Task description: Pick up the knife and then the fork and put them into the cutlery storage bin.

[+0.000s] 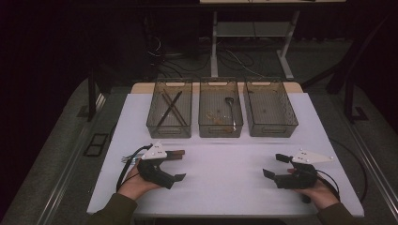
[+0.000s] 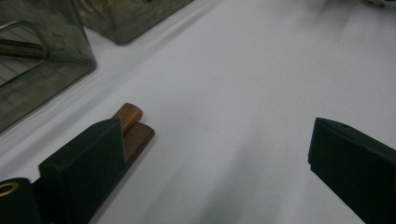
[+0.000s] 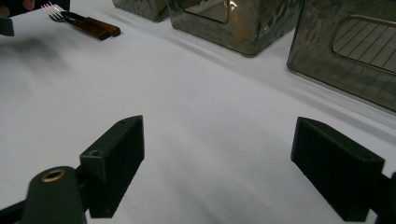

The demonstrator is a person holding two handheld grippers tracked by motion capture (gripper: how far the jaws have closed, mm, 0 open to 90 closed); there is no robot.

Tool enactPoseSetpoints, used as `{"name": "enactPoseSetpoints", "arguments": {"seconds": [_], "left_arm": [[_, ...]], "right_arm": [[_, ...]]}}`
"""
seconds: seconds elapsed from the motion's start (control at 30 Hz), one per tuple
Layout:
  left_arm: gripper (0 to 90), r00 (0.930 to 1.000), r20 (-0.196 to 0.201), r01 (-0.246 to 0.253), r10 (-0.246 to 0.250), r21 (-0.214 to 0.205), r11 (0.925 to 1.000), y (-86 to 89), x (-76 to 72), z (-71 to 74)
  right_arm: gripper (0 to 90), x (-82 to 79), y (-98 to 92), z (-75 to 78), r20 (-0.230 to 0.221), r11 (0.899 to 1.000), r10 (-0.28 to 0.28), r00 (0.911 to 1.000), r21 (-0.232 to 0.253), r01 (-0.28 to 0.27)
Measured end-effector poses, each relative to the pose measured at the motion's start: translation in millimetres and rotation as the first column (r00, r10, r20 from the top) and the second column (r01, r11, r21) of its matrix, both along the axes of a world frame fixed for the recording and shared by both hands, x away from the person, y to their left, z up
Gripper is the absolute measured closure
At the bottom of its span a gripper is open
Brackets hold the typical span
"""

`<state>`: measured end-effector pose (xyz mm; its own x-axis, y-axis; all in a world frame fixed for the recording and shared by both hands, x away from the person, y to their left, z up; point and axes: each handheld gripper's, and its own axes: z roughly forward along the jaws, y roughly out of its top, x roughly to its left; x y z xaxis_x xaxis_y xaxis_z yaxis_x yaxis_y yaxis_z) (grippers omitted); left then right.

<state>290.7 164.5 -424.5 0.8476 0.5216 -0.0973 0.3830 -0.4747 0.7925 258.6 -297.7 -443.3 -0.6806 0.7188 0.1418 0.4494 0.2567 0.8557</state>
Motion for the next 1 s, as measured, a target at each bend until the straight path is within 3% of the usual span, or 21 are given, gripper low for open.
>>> {"name": "enactPoseSetpoints", "arguments": {"seconds": [0.37,0.47,0.7,0.83,0.9,1.0], "left_arm": [[22.3,0.9987,0.001,-0.050,0.050,0.016,0.9986,18.0,19.5,6.6],[30.4,0.9976,0.006,-0.069,0.068,0.048,0.9965,23.7,26.2,6.9],[63.9,0.9934,-0.002,-0.114,0.115,0.087,0.9897,40.9,41.2,6.3],[81.3,0.9892,-0.020,-0.142,0.145,0.121,0.9824,50.9,49.2,2.9],[87.2,0.9849,-0.023,-0.167,0.172,0.145,0.9753,54.2,52.7,1.4],[89.6,0.9791,-0.031,-0.192,0.201,0.183,0.9641,58.2,58.3,-1.7]], "right_arm": [[17.0,0.6,1.2,-0.1,0.001,1.000,0.001,1.0000,0.001,-0.001],[17.0,0.6,0.8,0.2,-0.001,1.000,-0.001,1.0000,0.008,0.001],[17.0,0.5,0.8,0.1,0.001,1.000,0.000,1.0000,0.007,0.000],[16.9,0.9,1.1,-0.3,0.001,1.000,0.000,1.0000,0.003,0.000],[17.0,1.0,1.3,-0.4,0.000,1.000,-0.001,1.0000,0.003,0.001],[17.0,0.9,1.4,-0.3,0.000,1.000,0.000,1.0000,0.001,0.000]]}}
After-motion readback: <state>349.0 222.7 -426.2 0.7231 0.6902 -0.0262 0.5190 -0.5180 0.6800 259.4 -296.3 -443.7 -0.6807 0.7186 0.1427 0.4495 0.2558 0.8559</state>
